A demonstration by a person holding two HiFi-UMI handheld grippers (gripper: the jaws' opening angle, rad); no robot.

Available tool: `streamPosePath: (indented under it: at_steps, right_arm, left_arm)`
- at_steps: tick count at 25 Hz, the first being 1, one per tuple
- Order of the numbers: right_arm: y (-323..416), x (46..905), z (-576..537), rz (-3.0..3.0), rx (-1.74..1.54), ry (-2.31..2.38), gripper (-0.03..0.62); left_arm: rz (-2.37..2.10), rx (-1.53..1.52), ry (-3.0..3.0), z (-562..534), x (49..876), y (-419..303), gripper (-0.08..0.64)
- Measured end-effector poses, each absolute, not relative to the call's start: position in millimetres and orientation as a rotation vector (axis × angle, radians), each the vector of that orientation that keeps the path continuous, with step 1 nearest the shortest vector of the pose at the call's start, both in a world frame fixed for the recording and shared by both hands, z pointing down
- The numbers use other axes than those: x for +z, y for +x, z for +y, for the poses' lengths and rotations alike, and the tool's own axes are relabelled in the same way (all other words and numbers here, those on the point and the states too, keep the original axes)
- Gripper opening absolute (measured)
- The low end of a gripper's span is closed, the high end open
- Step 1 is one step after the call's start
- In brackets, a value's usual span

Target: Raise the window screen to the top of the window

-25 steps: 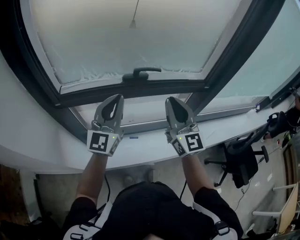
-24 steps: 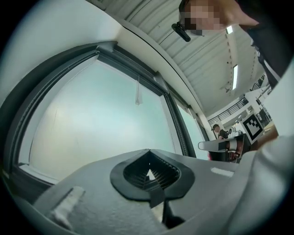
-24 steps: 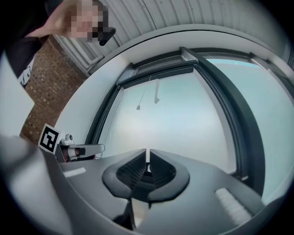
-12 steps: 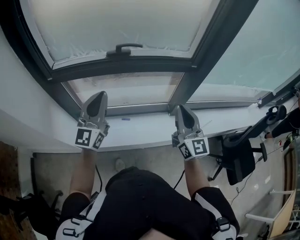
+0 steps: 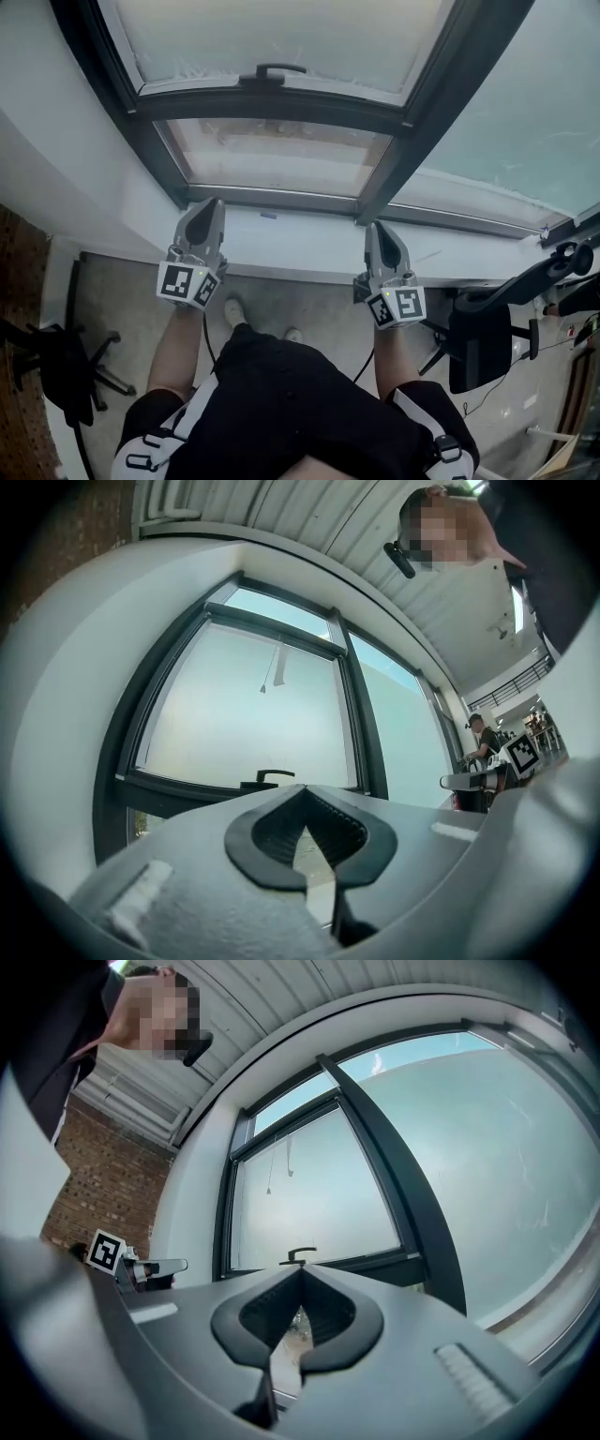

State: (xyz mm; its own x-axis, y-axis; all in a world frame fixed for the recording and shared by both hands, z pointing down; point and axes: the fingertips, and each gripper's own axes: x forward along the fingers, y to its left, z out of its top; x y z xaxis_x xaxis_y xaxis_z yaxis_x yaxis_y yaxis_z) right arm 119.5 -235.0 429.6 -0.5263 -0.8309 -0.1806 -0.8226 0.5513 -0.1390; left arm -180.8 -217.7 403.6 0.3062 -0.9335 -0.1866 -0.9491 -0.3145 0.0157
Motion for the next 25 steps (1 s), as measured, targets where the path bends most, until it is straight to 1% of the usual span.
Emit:
streamPosePath:
  at_steps: [9,25]
  right_arm:
    - [116.2,443.0,-218.7,2.542,-0.083,-1.428,0.004]
    - [53.3,449.8,-205.1,2.553,-0.095,-1.437,0.003]
  left_arm:
    - [1.869,0.285,-2.494,-190.6,430.4,-194.5,0.005]
    - [1.817,0.274,-2.529,-180.9,431.9,-232.0,0.005]
